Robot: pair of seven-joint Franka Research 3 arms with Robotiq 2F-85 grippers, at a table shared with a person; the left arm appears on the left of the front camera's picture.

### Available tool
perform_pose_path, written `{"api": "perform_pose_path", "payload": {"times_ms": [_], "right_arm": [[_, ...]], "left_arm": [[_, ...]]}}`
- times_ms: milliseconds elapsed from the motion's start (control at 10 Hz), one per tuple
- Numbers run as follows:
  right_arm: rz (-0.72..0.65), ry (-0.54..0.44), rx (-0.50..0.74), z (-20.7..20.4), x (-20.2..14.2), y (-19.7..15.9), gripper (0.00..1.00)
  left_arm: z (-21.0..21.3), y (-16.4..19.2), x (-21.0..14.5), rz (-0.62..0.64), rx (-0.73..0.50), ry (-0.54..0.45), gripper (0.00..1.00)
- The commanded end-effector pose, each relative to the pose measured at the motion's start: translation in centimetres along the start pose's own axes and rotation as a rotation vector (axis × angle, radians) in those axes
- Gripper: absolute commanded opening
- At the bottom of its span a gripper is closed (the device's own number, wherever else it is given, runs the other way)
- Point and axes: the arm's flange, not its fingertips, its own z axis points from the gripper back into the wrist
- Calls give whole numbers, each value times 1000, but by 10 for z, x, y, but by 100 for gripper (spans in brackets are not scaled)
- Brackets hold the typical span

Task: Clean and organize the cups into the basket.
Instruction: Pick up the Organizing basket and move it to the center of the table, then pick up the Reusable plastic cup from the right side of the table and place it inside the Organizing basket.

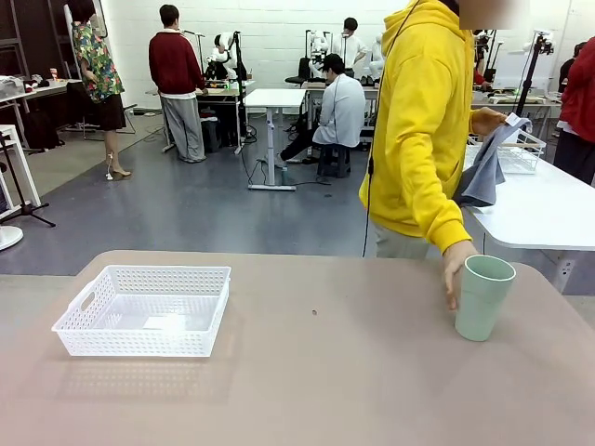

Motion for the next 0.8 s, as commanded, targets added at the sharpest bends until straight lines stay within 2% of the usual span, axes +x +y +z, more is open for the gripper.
{"api": "perform_pose_path", "payload": {"times_ms": [0, 100, 200, 300, 400, 500, 600, 700], "right_arm": [[303, 116, 63, 1, 42, -17, 100], [462, 206, 45, -3, 52, -14, 100], [608, 255, 53, -8, 62, -10, 100], [714, 268, 60, -14, 71, -7, 100], [753, 274, 53, -21, 73, -9, 100], [753, 244, 19, -31, 71, -17, 100], [748, 213, 11, -37, 67, -23, 100], [596, 85, -73, -34, 64, -21, 100]], "left_arm": [[10, -42, 25, -125, 106, 79, 100], [6, -62, 39, -146, 194, 145, 100], [-4, -79, 49, -174, 327, 191, 100], [-22, -92, 61, -174, 456, 231, 100], [-41, -97, 68, -157, 556, 233, 100], [-62, -96, 73, -134, 624, 178, 100], [-74, -94, 75, -110, 617, 134, 100], [-69, -93, 73, -111, 576, -23, 100]]}}
